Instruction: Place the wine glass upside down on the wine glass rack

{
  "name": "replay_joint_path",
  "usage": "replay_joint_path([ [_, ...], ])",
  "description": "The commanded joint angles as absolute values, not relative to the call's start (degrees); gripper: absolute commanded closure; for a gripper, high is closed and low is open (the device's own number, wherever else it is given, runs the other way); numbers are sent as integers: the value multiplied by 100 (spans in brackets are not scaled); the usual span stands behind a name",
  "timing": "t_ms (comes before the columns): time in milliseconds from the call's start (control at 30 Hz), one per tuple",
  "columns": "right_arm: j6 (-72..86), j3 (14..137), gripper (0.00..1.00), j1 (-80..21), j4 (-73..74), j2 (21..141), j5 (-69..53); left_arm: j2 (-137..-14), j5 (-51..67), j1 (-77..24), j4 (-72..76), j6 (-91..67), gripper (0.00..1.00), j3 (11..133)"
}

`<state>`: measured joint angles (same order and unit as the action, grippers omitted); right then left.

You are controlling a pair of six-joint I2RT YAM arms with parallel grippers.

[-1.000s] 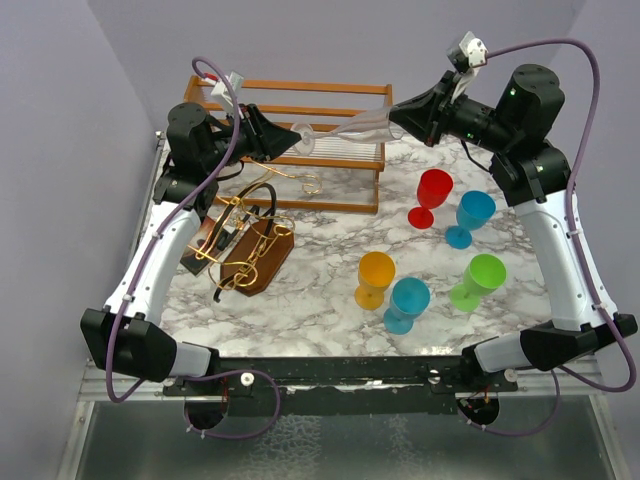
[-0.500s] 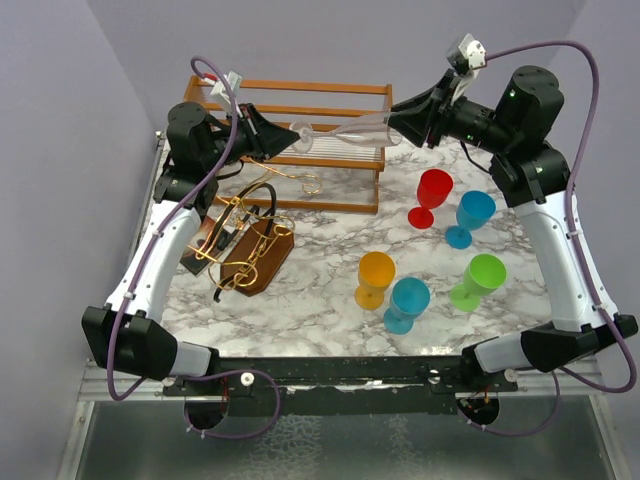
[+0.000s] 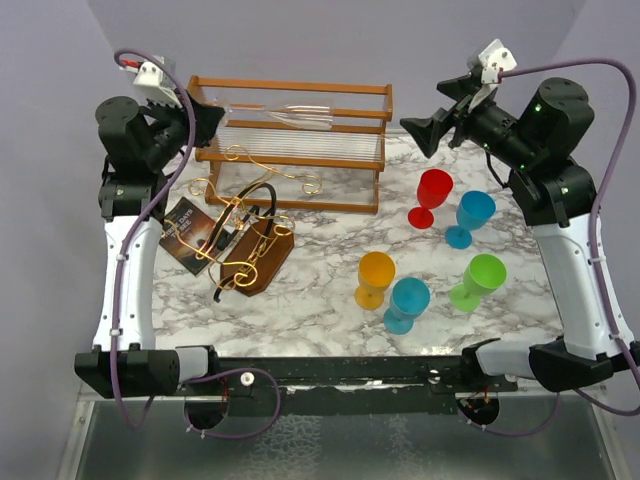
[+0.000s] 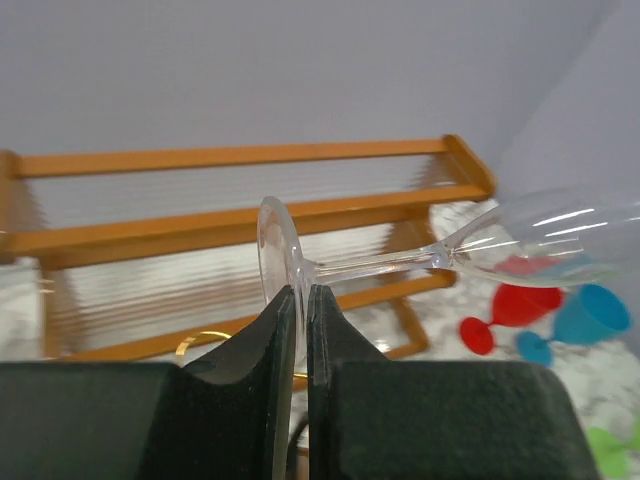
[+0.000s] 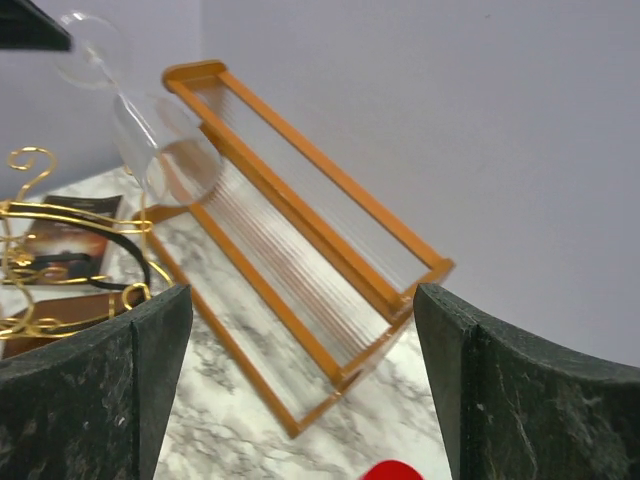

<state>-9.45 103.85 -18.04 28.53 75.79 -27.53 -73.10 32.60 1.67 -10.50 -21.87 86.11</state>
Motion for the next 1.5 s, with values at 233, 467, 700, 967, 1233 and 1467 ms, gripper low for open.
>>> replay_joint_path([
  [233, -2344, 9621, 8, -1810, 3480, 7156, -2423, -6746, -63, 224, -1975, 1723, 100, 9584],
  [467, -2909, 9071, 7, -1813, 3867, 7090, -2601, -6959, -297, 221, -2430, 2968, 100, 10129],
  [700, -3136, 9034, 7, -1811, 4158, 7007, -2637, -7360, -263, 211, -3136, 3828, 100, 10800],
  [967, -3219, 9545, 7, -1811, 4610, 7248, -2937, -7824, -845, 57, -3759, 4974, 100, 11297],
  [1233, -3278, 9756, 7, -1811, 4729, 7432, -2989, -7998, -1444, -181, -3946, 5976, 100, 11028],
  [1467, -3313, 9579, 7, -1811, 4673, 7435, -2969, -8111, -1477, -729, -3856, 6607, 100, 10417],
])
